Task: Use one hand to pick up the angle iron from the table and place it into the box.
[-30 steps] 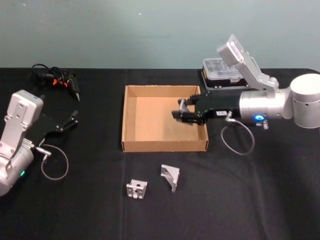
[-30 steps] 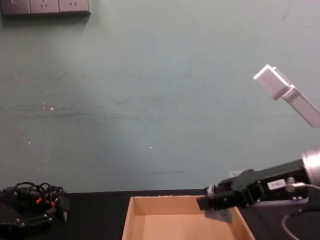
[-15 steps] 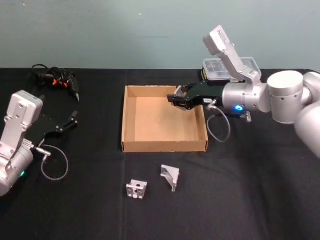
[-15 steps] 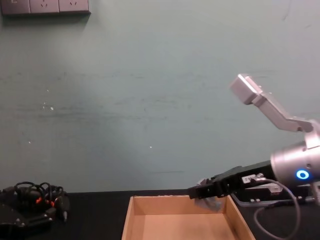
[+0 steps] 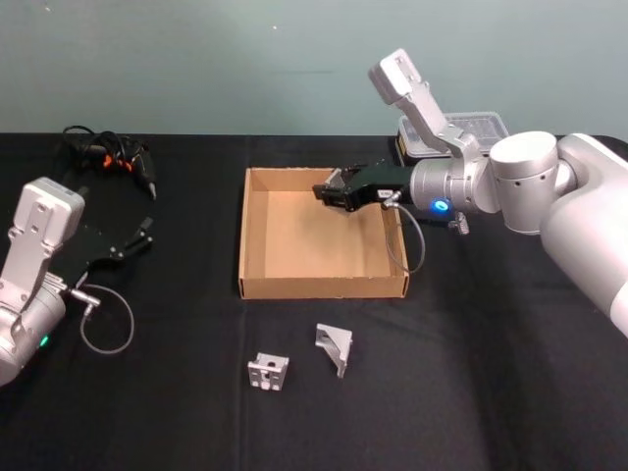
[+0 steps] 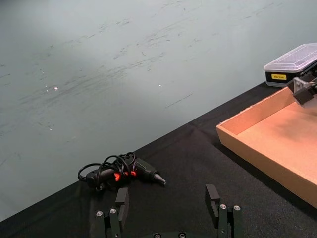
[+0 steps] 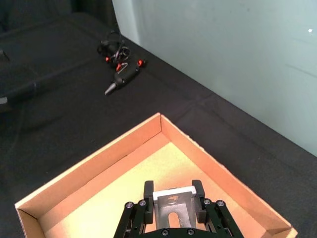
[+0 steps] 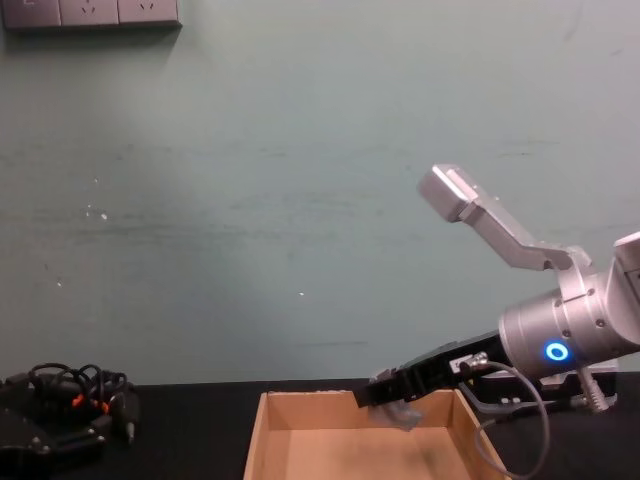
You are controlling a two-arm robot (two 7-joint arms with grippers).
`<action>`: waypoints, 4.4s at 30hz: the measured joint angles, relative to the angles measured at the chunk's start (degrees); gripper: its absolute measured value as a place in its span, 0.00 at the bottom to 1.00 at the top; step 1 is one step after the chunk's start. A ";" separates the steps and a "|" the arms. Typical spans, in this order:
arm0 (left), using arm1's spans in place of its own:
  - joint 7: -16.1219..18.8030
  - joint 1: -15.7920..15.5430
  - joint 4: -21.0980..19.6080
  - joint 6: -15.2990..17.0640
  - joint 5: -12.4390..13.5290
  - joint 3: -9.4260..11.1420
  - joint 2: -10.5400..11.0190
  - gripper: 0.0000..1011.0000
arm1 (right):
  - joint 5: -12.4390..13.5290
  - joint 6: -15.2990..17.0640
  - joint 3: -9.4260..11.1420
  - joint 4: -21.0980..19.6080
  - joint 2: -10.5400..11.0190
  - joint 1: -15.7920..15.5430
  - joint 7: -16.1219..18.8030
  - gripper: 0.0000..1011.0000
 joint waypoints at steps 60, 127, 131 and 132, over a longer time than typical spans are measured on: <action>0.00 0.00 0.00 0.00 0.00 0.00 0.00 1.00 | -1.01 5.92 3.67 -19.34 6.80 -9.29 0.00 0.99; 0.00 0.00 0.00 0.00 0.00 0.00 0.00 1.00 | 0.09 17.00 -7.17 -44.49 21.78 -18.85 4.06 0.99; 0.00 0.00 0.00 0.00 0.00 0.00 0.00 1.00 | -0.54 16.92 -7.48 -43.70 21.17 -18.54 4.09 0.99; 0.00 0.00 0.00 0.00 0.00 0.00 0.00 1.00 | -0.54 16.92 -7.48 -43.72 21.21 -18.54 4.09 0.99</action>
